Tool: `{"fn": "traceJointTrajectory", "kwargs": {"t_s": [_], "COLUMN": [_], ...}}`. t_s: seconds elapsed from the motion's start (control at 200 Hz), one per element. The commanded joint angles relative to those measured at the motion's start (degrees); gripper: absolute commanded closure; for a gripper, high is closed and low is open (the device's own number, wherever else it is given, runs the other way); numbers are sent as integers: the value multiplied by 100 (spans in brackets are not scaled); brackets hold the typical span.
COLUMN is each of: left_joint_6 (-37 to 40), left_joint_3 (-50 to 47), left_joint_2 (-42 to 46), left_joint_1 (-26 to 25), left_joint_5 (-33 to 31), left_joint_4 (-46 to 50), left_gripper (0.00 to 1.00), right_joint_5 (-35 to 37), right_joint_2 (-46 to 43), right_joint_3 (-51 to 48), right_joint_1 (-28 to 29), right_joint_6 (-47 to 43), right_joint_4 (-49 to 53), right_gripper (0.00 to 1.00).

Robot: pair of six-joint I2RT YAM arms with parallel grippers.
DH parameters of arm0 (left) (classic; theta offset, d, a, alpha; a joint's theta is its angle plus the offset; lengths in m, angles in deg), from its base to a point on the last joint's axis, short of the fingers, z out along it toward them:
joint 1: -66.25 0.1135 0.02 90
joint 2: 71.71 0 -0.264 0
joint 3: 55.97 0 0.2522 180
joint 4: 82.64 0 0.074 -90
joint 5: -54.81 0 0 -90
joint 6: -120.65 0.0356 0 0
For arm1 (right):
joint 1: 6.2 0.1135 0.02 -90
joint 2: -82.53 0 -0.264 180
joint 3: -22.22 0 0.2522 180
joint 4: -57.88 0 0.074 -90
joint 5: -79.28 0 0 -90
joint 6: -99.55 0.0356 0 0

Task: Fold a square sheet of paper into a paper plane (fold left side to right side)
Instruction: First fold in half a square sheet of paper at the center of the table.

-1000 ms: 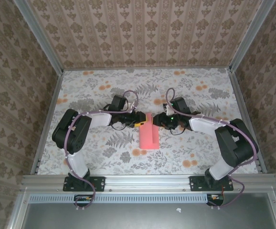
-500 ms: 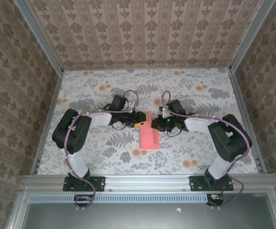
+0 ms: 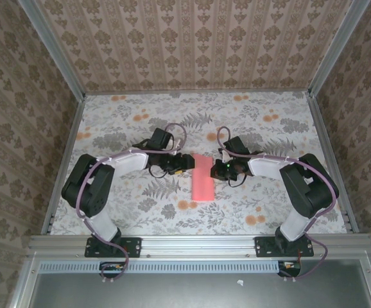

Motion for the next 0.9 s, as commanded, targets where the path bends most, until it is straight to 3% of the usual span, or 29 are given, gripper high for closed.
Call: {"fn": "traceJointTrajectory", "kwargs": {"t_s": [0.0,0.17,0.385,0.705,0.895], "left_joint_6": [72,69,241,413,434], "left_joint_3": [297,601,879,1048,1129], "left_joint_2": [-288,-575,-831,-1061,-1127], "left_joint_1": [-204,-405,-556,-709,-745], "left_joint_5": [-295,-588,-1090,-1366,-1448], "left_joint_4": [337,629,1265,1584,1678], "left_gripper": [40,41,54,55,54], "right_joint_5": [164,147,310,1930,2197], "right_joint_2": [-74,-65,-273,-1661,-2562], "right_joint_3": [149,165,84,-446,-820], "right_joint_1": [41,68,59,-84,-292], "right_joint_6": [-104,-122,-159,-341,-234], "right_joint_4": [159,165,141,278,203], "right_gripper": [100,99,87,47,24]}}
